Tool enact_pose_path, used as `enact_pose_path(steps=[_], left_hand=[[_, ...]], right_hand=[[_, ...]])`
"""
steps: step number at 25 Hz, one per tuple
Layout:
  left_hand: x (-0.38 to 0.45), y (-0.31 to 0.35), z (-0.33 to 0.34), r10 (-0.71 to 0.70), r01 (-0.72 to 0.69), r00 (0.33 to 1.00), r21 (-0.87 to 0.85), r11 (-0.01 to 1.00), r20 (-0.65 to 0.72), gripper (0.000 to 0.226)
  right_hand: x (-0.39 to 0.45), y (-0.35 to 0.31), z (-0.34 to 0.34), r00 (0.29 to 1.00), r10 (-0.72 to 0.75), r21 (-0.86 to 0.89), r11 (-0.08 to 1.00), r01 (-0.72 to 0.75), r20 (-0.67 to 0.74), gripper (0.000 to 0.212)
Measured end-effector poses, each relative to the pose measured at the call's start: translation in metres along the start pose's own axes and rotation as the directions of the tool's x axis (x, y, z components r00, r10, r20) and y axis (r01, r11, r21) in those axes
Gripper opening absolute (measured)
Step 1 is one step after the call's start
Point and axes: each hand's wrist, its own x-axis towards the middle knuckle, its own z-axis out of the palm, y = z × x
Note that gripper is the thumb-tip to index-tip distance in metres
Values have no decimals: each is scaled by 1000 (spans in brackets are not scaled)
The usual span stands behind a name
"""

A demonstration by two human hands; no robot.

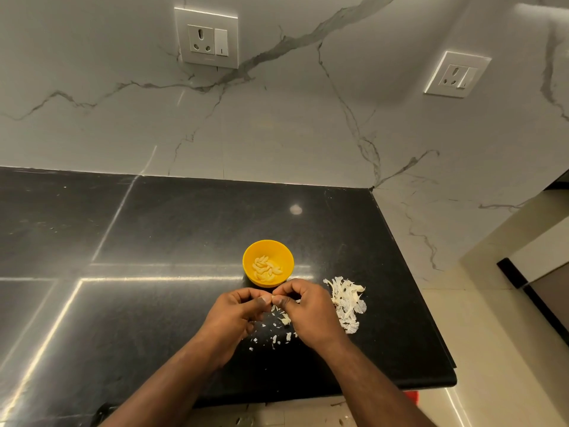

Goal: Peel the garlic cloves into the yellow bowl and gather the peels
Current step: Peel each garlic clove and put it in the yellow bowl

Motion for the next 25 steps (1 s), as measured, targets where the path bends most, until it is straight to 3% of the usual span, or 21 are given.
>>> enact_pose_path(steps=[6, 10, 15, 20, 25], left_hand=[[2, -1, 2, 59, -58, 998, 24, 998, -31, 7], [0, 1, 3, 173, -158, 983, 190, 969, -61, 6], [-4, 2, 3, 284, -253, 958, 349, 903, -41, 8], [-5, 2, 2, 271, -248, 962, 284, 926, -44, 7], [-6, 2, 0, 307, -293, 952, 238, 926, -23, 9]], right_hand=[[1, 2, 10, 996, 33, 66, 997, -28, -81, 5], [1, -2, 9, 983, 183, 259, 949, -180, 12, 3], [3, -9, 5, 937, 335, 234, 907, -350, 102, 10], [2, -14, 7, 895, 415, 407, 799, -443, 161, 15], [3, -18, 1, 808, 492, 559, 590, -583, 323, 15]])
